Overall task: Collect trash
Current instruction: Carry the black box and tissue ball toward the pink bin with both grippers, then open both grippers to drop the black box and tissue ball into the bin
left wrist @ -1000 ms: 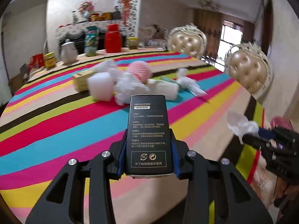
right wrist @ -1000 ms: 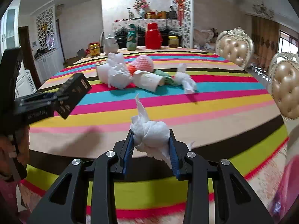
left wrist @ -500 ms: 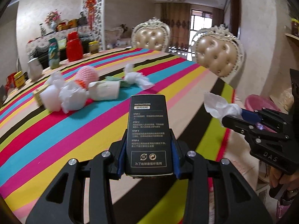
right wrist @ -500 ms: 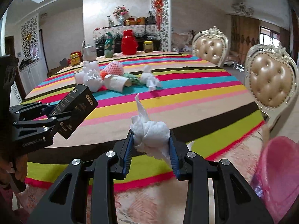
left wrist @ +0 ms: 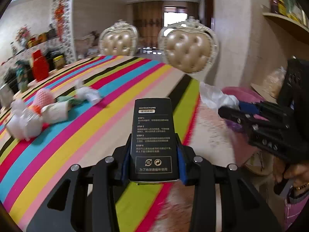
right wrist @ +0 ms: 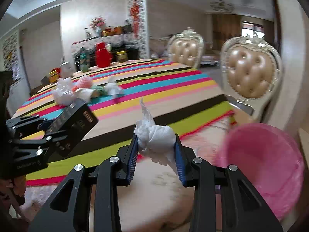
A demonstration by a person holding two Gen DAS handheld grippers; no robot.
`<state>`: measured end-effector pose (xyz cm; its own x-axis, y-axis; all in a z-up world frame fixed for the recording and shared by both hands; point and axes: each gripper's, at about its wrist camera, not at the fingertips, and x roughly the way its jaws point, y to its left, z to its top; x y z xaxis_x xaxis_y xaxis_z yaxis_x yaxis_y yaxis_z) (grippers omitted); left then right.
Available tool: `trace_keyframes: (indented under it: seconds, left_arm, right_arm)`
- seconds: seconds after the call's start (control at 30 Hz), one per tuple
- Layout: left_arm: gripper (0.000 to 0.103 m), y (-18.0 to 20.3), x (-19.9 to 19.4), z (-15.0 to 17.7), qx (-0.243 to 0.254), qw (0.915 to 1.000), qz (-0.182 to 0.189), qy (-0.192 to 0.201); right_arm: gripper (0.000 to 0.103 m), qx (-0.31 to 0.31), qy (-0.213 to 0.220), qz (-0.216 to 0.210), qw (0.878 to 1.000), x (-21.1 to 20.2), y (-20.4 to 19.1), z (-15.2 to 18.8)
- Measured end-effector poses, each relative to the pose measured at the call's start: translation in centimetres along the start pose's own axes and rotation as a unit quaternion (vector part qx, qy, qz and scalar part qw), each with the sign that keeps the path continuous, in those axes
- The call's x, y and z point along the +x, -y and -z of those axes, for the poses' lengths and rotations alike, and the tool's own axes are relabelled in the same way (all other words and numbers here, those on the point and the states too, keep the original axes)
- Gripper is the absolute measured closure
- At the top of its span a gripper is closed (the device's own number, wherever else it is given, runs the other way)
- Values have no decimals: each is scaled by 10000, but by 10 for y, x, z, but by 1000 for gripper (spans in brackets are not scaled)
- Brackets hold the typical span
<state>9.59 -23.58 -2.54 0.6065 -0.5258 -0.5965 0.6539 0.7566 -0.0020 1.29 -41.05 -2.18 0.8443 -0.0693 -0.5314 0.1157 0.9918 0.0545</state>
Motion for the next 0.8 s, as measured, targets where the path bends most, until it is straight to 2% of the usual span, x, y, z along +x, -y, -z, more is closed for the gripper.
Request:
trace_keyframes:
  seconds: [0.4,0.57,0.8]
  left_arm:
    - [65,84,47,-42,505,9944,919,-157]
    - [65,125,67,-60,630,9874,1444,-153]
    - [65,174,98,-68,831,9805,1758,-300]
  right_arm:
    - [68,770,144,1075,9911,-39,113,18]
    - [68,982,183,1279,9868,-52,141,25]
    - [68,1108,200,1449,9830,-65,168,32]
